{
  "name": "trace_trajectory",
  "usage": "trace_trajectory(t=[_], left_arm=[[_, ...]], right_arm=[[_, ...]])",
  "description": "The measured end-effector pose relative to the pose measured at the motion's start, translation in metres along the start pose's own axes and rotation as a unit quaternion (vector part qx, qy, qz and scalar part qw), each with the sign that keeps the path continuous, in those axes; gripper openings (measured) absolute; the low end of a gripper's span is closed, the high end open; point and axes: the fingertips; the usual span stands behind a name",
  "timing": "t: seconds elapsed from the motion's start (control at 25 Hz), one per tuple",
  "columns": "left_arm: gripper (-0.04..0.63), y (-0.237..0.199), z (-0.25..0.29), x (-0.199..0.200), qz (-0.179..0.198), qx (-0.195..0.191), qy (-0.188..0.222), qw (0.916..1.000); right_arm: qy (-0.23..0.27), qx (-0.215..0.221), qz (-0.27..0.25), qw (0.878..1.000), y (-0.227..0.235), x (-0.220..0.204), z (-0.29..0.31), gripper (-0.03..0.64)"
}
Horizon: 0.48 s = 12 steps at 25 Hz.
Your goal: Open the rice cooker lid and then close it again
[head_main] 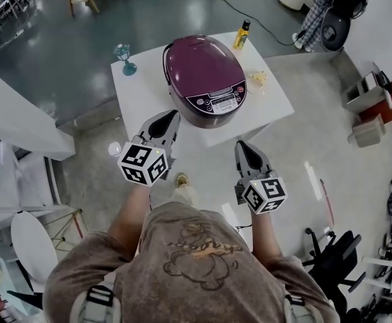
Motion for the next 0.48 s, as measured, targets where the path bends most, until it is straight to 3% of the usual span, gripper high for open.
trace_trajectory(t=[0.48], left_arm=[[0.021, -0.057, 0.06, 0.018, 0.007, -0.022, -0.013, 0.9997]], right_arm=[[0.017, -0.018, 0.006, 1.0, 0.02, 0.036, 0.07, 0.003]])
Point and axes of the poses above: the fingertips, and each gripper's own axes: z forward along the fingers, y to its right, x out of its top, and after that the axes turned 15 degrees about -x, right-handed
